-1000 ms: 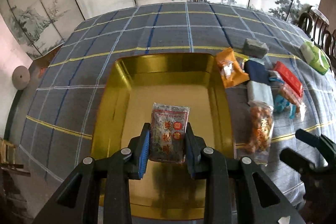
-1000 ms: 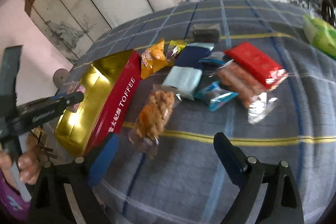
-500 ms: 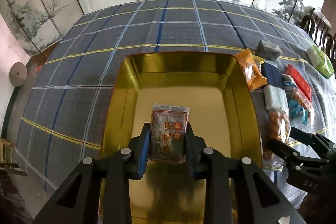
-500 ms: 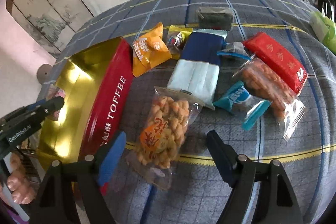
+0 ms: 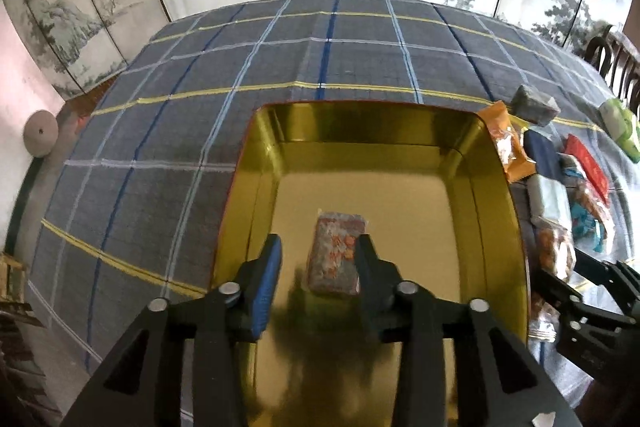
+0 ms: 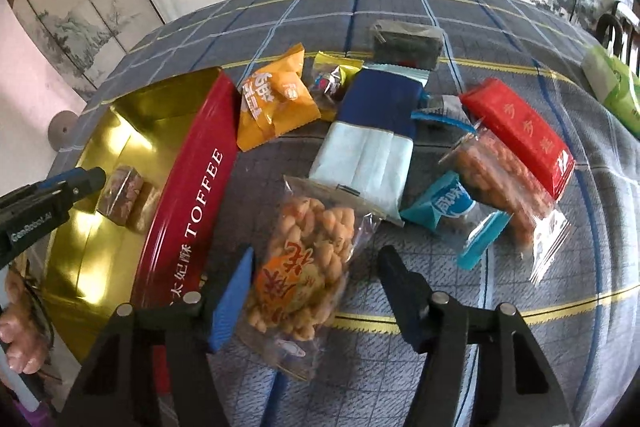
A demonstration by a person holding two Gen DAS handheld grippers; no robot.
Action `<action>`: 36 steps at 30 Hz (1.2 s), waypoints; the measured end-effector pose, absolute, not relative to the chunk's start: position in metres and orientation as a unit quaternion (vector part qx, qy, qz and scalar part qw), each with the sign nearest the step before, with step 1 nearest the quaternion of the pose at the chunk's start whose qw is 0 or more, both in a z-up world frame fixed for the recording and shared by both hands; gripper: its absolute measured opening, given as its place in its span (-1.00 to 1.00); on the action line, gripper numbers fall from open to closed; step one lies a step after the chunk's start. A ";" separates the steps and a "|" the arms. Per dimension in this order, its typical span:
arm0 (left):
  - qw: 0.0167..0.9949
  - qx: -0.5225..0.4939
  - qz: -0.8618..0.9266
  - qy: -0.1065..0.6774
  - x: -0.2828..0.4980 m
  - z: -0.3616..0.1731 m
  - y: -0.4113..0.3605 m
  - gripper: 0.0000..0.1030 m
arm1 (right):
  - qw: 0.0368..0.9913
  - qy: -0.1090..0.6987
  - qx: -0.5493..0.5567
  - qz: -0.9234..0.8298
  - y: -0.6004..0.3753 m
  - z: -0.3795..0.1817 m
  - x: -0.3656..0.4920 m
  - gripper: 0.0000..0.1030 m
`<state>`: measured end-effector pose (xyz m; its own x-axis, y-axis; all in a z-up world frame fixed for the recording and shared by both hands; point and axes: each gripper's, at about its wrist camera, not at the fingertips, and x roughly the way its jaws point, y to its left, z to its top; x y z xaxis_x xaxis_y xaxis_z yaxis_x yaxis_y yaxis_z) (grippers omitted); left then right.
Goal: Organize snacks
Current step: 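Grasp the peanut bag with the right gripper and drop it into the gold tray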
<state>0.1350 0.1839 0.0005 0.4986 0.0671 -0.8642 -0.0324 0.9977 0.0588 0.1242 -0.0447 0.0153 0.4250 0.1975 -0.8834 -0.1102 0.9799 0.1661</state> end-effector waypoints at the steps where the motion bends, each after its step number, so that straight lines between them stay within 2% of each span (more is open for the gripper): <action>1: 0.866 0.016 0.030 0.498 0.132 0.002 0.184 -0.24 | 0.844 0.527 0.035 0.090 -0.044 0.015 0.124 0.24; 3: 0.869 0.014 0.030 0.493 0.123 0.005 0.183 -0.20 | 0.847 0.525 0.015 0.084 -0.041 0.014 0.123 0.10; 4: 0.871 0.013 0.028 0.490 0.118 0.008 0.183 -0.15 | 0.848 0.523 0.006 0.081 -0.041 0.014 0.122 -0.10; 5: 0.873 0.012 0.029 0.486 0.113 0.010 0.182 -0.13 | 0.848 0.524 0.005 0.083 -0.042 0.014 0.121 -0.20; 9: 0.887 -0.020 0.021 0.461 0.092 0.024 0.186 -0.08 | 0.846 0.522 0.006 0.110 -0.048 0.014 0.116 -0.20; 11: 0.892 -0.043 0.017 0.450 0.084 0.029 0.188 0.01 | 0.845 0.522 0.012 0.114 -0.053 0.015 0.112 -0.20; 13: 0.894 -0.075 0.010 0.441 0.074 0.033 0.194 0.28 | 0.847 0.517 0.020 0.118 -0.061 0.019 0.108 -0.20; 15: 0.894 -0.088 0.003 0.440 0.069 0.035 0.196 0.35 | 0.851 0.510 0.024 0.122 -0.065 0.027 0.104 -0.20; 17: 0.885 -0.087 -0.004 0.458 0.065 0.034 0.195 0.50 | 0.857 0.498 0.027 0.129 -0.068 0.041 0.099 -0.20; 21: 0.895 -0.048 0.020 0.443 0.048 0.040 0.189 0.55 | 0.865 0.477 0.040 0.148 -0.064 0.069 0.098 -0.20; 22: 0.896 -0.037 0.026 0.441 0.044 0.041 0.188 0.74 | 0.866 0.470 0.048 0.164 -0.060 0.078 0.098 -0.20; 24: 0.895 -0.031 0.041 0.443 0.035 0.042 0.189 0.97 | 0.868 0.462 0.046 0.177 -0.050 0.090 0.098 -0.20; 29: 0.892 -0.036 0.044 0.448 0.021 0.045 0.196 0.97 | 0.862 0.456 0.040 0.218 -0.013 0.106 0.108 -0.20; 36: 0.895 -0.089 0.045 0.435 0.005 0.052 0.224 0.97 | 0.839 0.482 0.022 0.252 0.042 0.090 0.138 -0.20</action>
